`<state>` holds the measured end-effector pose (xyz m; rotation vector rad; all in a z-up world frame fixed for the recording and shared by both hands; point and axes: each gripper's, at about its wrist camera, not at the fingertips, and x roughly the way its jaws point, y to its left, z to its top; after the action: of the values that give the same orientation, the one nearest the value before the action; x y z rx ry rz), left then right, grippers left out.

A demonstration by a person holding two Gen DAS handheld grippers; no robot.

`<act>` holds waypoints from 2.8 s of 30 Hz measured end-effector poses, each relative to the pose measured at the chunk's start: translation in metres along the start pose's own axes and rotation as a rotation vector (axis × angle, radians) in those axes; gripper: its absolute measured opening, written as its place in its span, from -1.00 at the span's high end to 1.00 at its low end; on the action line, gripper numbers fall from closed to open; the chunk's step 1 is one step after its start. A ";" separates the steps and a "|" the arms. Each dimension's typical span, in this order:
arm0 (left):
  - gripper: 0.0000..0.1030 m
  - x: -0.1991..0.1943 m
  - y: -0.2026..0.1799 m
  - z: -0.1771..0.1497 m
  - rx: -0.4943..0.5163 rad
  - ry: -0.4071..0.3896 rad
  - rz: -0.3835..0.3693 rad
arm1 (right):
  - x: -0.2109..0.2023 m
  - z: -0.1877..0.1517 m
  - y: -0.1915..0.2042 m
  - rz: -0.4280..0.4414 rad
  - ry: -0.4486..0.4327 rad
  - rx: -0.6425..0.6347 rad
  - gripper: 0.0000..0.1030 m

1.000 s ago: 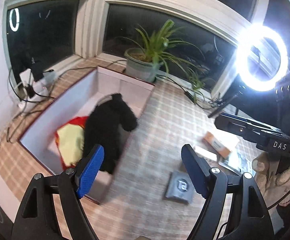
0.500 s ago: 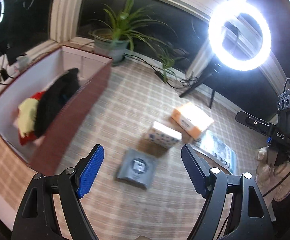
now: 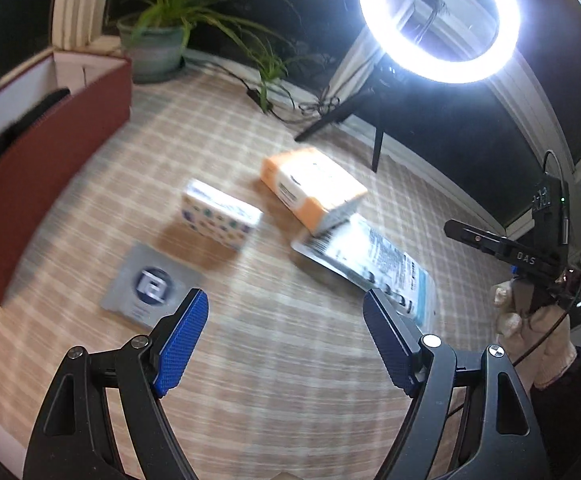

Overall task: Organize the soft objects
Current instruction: 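Move both tools toward the white mask bag on the floor, then close the right tool on the white mask bag's end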

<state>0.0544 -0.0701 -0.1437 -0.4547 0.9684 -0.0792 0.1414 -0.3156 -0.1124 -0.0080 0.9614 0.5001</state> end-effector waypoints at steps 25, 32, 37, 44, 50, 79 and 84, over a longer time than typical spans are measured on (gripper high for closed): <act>-0.55 0.085 -0.074 -0.013 -0.045 0.134 0.072 | 0.074 0.008 -0.075 0.135 0.255 -0.064 -0.43; -0.55 0.101 -0.063 -0.019 -0.103 0.186 0.035 | 0.096 0.015 -0.085 0.193 0.318 -0.026 -0.43; -0.55 0.112 -0.068 -0.017 -0.116 0.199 0.006 | 0.112 0.020 -0.093 0.235 0.359 0.006 -0.43; -0.55 0.125 -0.076 -0.014 -0.121 0.215 -0.026 | 0.120 0.016 -0.084 0.300 0.404 -0.016 -0.28; -0.29 0.137 -0.088 -0.010 -0.081 0.205 -0.040 | 0.120 0.005 -0.071 0.286 0.419 -0.054 -0.02; 0.23 0.110 -0.061 -0.054 0.083 0.300 -0.074 | 0.059 -0.102 -0.036 0.277 0.347 0.087 0.18; 0.03 0.114 -0.064 -0.061 0.095 0.321 -0.083 | 0.064 -0.097 -0.042 0.286 0.347 0.105 -0.06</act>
<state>0.0787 -0.1785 -0.2362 -0.4018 1.2544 -0.2789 0.1131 -0.3483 -0.2279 0.1428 1.3377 0.7257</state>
